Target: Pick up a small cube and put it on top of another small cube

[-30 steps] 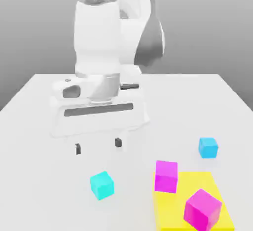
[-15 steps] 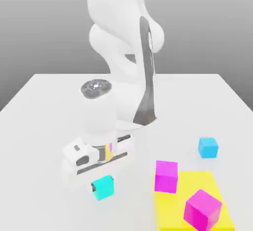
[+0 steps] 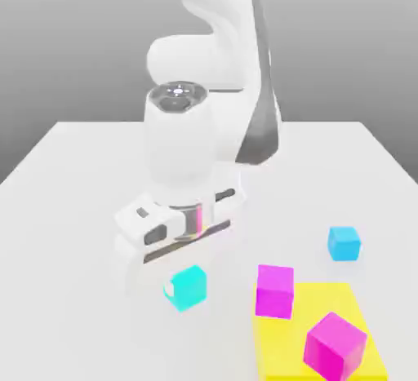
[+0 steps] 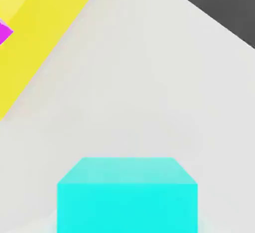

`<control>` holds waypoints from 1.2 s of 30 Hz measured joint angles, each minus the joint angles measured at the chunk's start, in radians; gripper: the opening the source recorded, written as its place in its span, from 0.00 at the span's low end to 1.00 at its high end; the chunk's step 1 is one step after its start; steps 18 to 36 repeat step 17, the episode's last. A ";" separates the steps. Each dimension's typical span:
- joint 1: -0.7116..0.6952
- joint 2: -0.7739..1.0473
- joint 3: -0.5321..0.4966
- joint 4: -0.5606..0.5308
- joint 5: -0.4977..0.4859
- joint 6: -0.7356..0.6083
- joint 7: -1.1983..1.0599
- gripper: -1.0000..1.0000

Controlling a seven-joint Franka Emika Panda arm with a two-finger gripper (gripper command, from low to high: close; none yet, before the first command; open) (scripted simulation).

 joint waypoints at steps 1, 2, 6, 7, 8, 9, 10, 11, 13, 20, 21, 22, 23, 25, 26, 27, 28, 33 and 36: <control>0.017 0.004 0.010 0.036 -0.002 -0.032 0.006 0.00; 0.034 0.008 0.021 0.072 -0.003 -0.064 0.013 0.00; 0.102 0.025 0.064 0.217 -0.009 -0.192 0.038 0.00; 0.119 0.029 0.075 0.253 -0.011 -0.224 0.044 0.00; 0.133 0.034 0.089 0.289 -0.013 -0.255 0.051 0.00; 0.150 0.038 0.100 0.325 -0.014 -0.286 0.058 0.00; 0.164 0.047 0.109 0.355 -0.016 -0.308 0.063 0.00; 0.170 0.068 0.113 0.365 -0.018 -0.297 0.067 0.00; 0.175 0.127 0.113 0.361 -0.024 -0.234 0.072 0.00; 0.176 0.150 0.113 0.357 -0.026 -0.207 0.074 1.00; 0.176 0.150 0.113 0.357 -0.026 -0.207 0.074 1.00; 0.176 0.150 0.113 0.357 -0.026 -0.207 0.074 1.00; 0.176 0.150 0.113 0.357 -0.026 -0.207 0.074 1.00; 0.176 0.150 0.113 0.357 -0.026 -0.207 0.074 1.00; 0.176 0.150 0.113 0.357 -0.026 -0.207 0.074 1.00; 0.176 0.150 0.113 0.357 -0.026 -0.207 0.074 1.00; 0.176 0.150 0.113 0.357 -0.026 -0.207 0.074 1.00; 0.176 0.150 0.113 0.357 -0.026 -0.207 0.074 1.00; 0.176 0.150 0.113 0.357 -0.026 -0.207 0.074 1.00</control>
